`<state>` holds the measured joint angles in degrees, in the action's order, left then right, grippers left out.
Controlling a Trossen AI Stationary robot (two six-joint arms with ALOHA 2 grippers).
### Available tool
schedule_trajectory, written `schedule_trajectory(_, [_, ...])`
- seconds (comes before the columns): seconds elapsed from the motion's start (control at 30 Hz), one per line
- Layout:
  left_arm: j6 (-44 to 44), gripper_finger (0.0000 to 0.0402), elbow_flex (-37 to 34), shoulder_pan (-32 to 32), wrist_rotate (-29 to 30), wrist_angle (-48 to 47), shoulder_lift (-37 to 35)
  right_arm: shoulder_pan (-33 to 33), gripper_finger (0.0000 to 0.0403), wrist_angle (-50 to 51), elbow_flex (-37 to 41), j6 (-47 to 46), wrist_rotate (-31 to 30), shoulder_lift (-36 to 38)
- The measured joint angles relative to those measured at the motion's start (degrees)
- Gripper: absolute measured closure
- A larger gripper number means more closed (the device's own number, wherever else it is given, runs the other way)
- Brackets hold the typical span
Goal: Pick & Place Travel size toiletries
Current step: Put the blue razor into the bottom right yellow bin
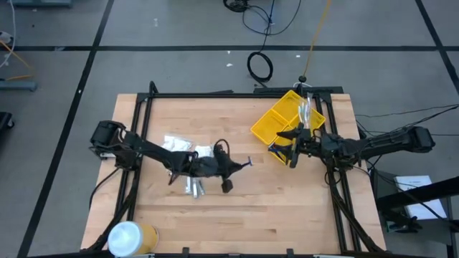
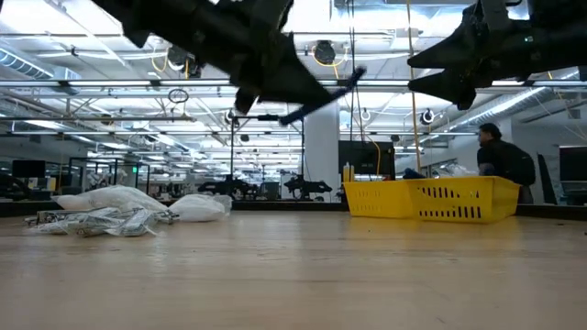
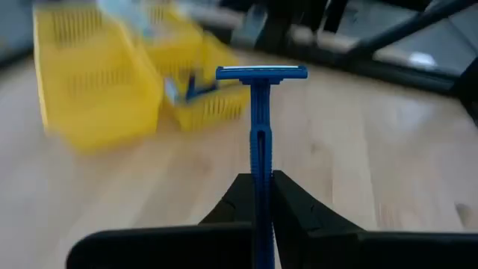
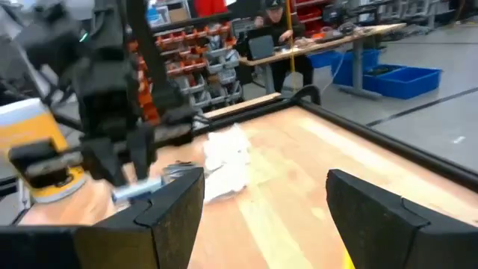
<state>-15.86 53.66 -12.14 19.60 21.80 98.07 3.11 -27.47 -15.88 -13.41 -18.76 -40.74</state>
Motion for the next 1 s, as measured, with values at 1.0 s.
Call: schedule_trajectory(1.0, [7.98,0.0396,0.16,9.37,-12.31,21.49,1.22,2.6,0.0138,-45.58,-6.99,7.17,7.1,-36.5])
